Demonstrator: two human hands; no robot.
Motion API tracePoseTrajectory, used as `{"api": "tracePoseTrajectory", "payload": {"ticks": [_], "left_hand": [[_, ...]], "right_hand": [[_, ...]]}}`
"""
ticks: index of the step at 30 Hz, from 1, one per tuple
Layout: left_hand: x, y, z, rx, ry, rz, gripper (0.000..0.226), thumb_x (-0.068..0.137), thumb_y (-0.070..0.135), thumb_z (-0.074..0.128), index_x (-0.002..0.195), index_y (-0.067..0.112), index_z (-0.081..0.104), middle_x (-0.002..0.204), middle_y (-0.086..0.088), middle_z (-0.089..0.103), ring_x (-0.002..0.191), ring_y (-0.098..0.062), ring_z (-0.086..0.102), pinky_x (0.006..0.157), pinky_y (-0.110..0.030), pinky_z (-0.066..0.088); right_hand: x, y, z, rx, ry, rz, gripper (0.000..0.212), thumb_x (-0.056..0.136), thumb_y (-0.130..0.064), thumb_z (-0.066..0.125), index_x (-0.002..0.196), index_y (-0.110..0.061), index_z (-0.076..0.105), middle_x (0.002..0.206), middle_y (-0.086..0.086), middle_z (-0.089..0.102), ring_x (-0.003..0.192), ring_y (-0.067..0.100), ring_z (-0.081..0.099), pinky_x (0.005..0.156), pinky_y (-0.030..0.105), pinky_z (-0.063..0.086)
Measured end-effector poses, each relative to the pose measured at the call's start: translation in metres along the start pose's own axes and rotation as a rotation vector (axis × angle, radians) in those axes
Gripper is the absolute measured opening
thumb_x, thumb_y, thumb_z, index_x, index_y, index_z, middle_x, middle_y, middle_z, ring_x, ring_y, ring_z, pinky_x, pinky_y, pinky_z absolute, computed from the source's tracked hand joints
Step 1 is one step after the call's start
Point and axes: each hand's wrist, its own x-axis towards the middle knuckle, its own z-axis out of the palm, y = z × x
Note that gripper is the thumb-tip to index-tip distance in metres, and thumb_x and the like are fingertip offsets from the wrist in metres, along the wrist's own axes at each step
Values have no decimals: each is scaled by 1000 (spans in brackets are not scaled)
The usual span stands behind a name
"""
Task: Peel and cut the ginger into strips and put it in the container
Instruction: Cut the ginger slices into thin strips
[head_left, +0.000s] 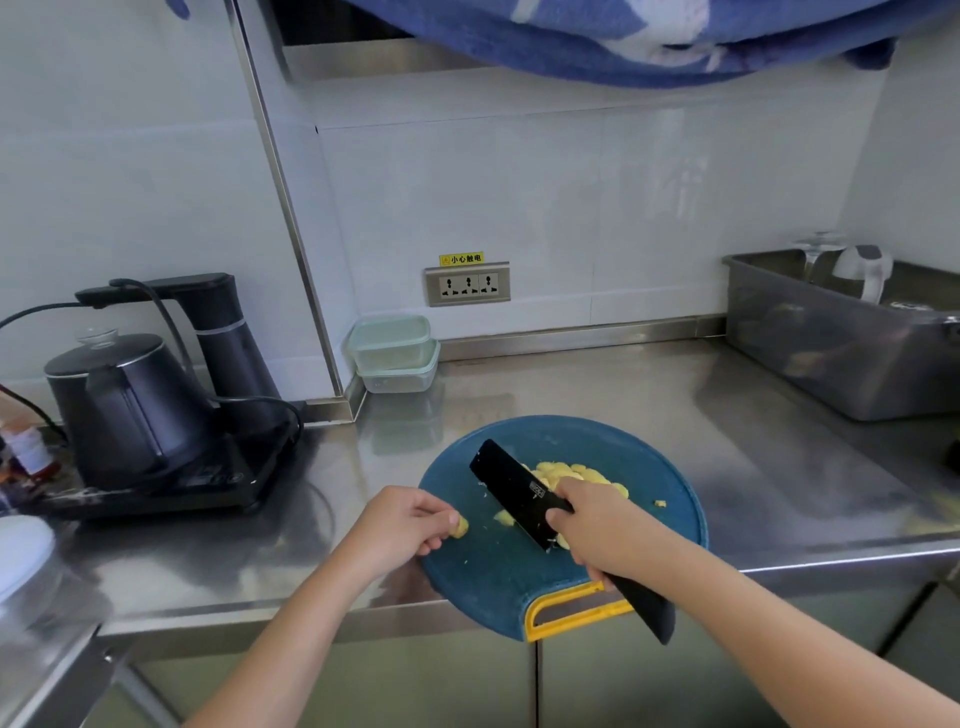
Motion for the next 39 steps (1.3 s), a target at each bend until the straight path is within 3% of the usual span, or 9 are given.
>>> {"api": "tracePoseTrajectory", "payload": {"ticks": [5,7,13,17,21,26,31,36,39], "left_hand": [[-2,-4,-1,132,52,31,6,82,30,71,77,30,75,75,11,72,58,2,56,59,-15,43],[-2,-5,-1,144,87,43,5,83,28,71,86,25,73,78,11,70,62,0,60,61,-15,48],[-7,-7,4,144,106,65,38,70,22,84,103,19,64,86,8,62,67,0,56,58,-5,39],[-8,-7,9,234,118,141,26,79,16,76,104,18,69,82,9,63,65,0,54,58,-4,39],[-6,-8,8,267,104,169,27,82,18,72,108,25,69,84,13,63,69,1,56,61,-4,40],[-7,-8,12,261,134,225,27,82,15,72,105,27,65,84,16,60,71,-1,57,66,-5,43],[-10,-10,22,268,188,240,16,82,17,71,93,28,68,84,10,63,72,-2,56,66,-8,43],[-10,-8,21,115,174,162,29,75,7,76,89,30,63,82,8,64,71,-7,58,64,-8,45],[-10,-9,20,136,195,164,26,76,13,76,90,30,63,84,9,64,72,-10,60,63,-11,46]], "right_hand": [[5,-3,4,-146,137,-95,11,98,-20,39,101,-12,44,86,5,51,71,19,50,55,20,36],[4,-9,11,-171,155,-139,10,98,-20,38,101,-14,44,91,6,51,81,21,49,57,18,34],[0,-25,29,-230,162,-165,24,98,-17,37,118,-8,47,93,6,48,87,28,54,59,29,38],[-5,-24,37,-194,203,-182,23,98,-18,37,118,-10,45,80,0,43,81,21,48,55,18,31],[-10,-27,50,-310,218,-162,24,100,-18,38,122,-9,41,75,-1,38,79,17,47,49,20,28],[-18,-34,56,-243,226,-173,22,99,-16,33,119,-10,41,91,4,44,81,20,44,51,19,25],[-12,-37,56,-248,179,-231,20,99,-14,35,117,-8,41,88,5,43,80,21,44,52,19,26],[0,-34,47,-393,169,-268,22,103,-22,36,121,-9,39,67,-4,32,54,8,35,43,22,24],[5,-34,49,-398,162,-264,23,102,-20,38,122,-9,38,65,-5,34,52,4,34,43,20,26]]}}
